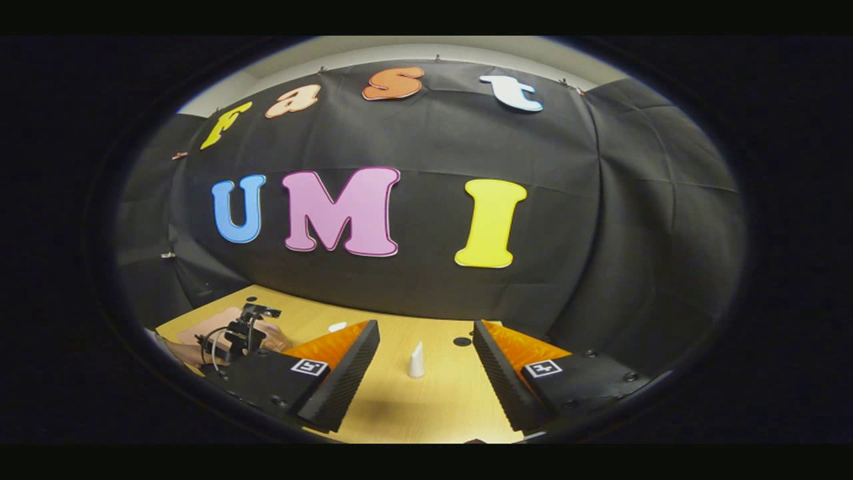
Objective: First open the suitcase, pack the skin care products into it, and then close the suitcase.
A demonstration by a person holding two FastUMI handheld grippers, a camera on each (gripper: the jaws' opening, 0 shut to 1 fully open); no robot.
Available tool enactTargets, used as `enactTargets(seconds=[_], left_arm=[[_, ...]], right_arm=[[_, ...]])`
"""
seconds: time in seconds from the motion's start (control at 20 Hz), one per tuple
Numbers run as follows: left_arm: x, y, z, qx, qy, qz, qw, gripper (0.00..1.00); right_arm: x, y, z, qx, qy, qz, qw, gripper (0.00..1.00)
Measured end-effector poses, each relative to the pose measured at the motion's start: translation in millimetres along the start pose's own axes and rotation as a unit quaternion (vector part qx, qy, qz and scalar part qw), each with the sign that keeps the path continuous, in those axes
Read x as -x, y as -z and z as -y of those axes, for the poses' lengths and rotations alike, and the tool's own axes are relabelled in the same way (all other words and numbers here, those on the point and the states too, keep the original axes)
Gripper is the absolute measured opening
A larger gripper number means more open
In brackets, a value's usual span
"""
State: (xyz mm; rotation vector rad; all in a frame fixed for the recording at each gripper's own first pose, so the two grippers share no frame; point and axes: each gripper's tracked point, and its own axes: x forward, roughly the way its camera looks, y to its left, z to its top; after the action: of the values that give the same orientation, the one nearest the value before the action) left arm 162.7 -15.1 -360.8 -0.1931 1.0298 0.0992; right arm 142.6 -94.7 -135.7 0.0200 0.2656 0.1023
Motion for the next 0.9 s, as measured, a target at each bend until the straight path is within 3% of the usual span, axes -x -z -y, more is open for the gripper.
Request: enactTargets(seconds=[0.2,0.3,0.55,0.8,0.9], left_arm=[[13.4,-7.7,5.1,0.002,0.022,0.003,1.000,0.09],[25.4,-16.6,6.3,0.010,0.027,0.008,1.000,0.09],[92.8,-57.4,-4.7,-0.039,0.024,0.064,0.997,0.08],[177.9,-89.6,-44.2,-0.027,0.033,0.105,0.994,0.08],[207.3,-96.5,-74.1,-0.026,0.018,0.114,0.993,0.08]], right_arm=[[-2.9,3.4,-7.7,-0.008,-0.003,-0.011,1.000,0.91],[-4.4,-0.6,-13.4,-0.006,-0.006,-0.006,1.000,0.91],[-12.0,3.6,-29.4,-0.004,-0.016,-0.010,1.000,0.91],[-19.8,-2.7,-53.5,-0.014,-0.031,-0.002,0.999,0.91],[-21.9,-3.9,-63.5,-0.012,-0.037,0.000,0.999,0.91]])
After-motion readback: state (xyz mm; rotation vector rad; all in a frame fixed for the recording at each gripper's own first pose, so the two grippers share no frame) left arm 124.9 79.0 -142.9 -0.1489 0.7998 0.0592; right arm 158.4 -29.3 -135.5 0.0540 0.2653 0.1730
